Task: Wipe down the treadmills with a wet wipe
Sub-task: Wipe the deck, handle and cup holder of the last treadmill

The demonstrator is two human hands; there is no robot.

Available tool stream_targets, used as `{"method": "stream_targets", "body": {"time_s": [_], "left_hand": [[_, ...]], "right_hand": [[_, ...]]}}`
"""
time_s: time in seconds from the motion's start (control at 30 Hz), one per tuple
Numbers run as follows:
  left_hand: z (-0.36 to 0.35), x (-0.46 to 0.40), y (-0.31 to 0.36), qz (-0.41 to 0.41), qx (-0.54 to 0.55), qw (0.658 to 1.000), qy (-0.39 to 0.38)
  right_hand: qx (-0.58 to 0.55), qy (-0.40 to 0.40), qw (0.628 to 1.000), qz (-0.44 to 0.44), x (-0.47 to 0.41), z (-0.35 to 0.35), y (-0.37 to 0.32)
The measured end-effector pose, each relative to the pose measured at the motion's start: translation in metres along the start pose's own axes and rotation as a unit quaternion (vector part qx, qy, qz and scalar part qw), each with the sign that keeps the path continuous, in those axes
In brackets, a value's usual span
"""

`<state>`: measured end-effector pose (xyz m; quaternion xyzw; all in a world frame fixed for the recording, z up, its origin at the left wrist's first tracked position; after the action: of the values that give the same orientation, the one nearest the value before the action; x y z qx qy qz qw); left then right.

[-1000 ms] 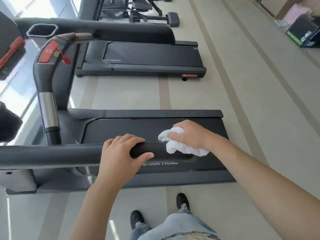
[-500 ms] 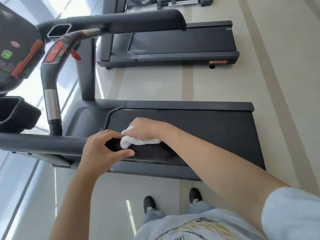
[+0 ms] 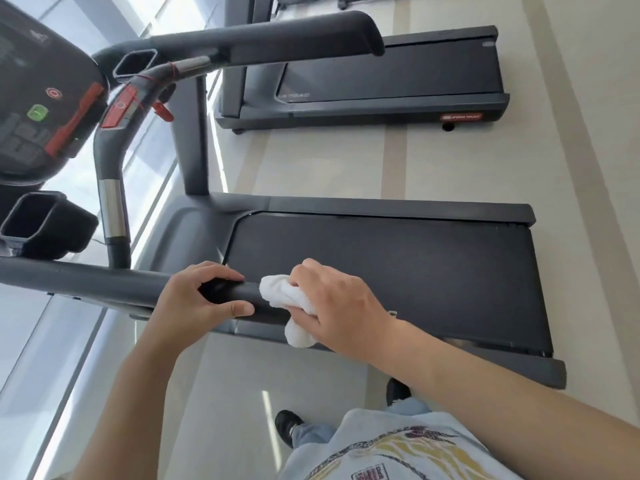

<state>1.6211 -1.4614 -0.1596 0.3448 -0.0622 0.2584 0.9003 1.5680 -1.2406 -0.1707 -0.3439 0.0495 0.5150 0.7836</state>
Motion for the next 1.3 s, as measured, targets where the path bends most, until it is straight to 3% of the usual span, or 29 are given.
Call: {"method": "stream_targets", "body": {"time_s": [0.17,0.3,0.47,0.63,0.8,1.07,1.3], "left_hand": [[-0.002,0.001,-0.004,-0.052,-0.022,0.998,0.018],[0.009,0.001,-0.018,-0.097,-0.100,0.989,0.039],[0.061,0.000,-0.074,-0.111,-0.126,0.977,0.134],[0.103,-0.005,-0.135,-0.131,-0.113,0.967,0.186],[0.140,-0.029,-0.175,-0.157,-0.088,0.966,0.184],[0.190,-0.059,-0.228,-0.147,-0.102,0.963,0.200],[0.206,-0.057,-0.255,-0.162,-0.114,0.963,0.183]], "right_hand": [[0.116,-0.077,0.990,0.023,-0.057,-0.034,-0.028],[0.062,-0.133,0.989,0.012,-0.087,-0.046,-0.034],[0.009,-0.159,0.987,0.006,-0.066,-0.037,-0.028],[0.050,-0.092,0.994,-0.024,-0.063,-0.046,-0.033],[0.147,-0.041,0.988,-0.014,-0.129,-0.105,-0.078],[0.126,-0.046,0.991,-0.020,-0.282,-0.228,-0.136],[0.136,-0.064,0.989,-0.011,-0.252,-0.208,-0.132]]}}
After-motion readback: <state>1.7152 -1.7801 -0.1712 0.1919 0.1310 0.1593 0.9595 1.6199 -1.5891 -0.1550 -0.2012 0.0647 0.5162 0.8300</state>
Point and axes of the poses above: each hand's wrist, its own x-axis away from the middle knuckle, its own z-axis out of the back of the hand, y = z × x, the point moved 7 cm from there along -x, towards the middle knuckle, and after that the axes turned 14 degrees about z, right-handed, at the moved point
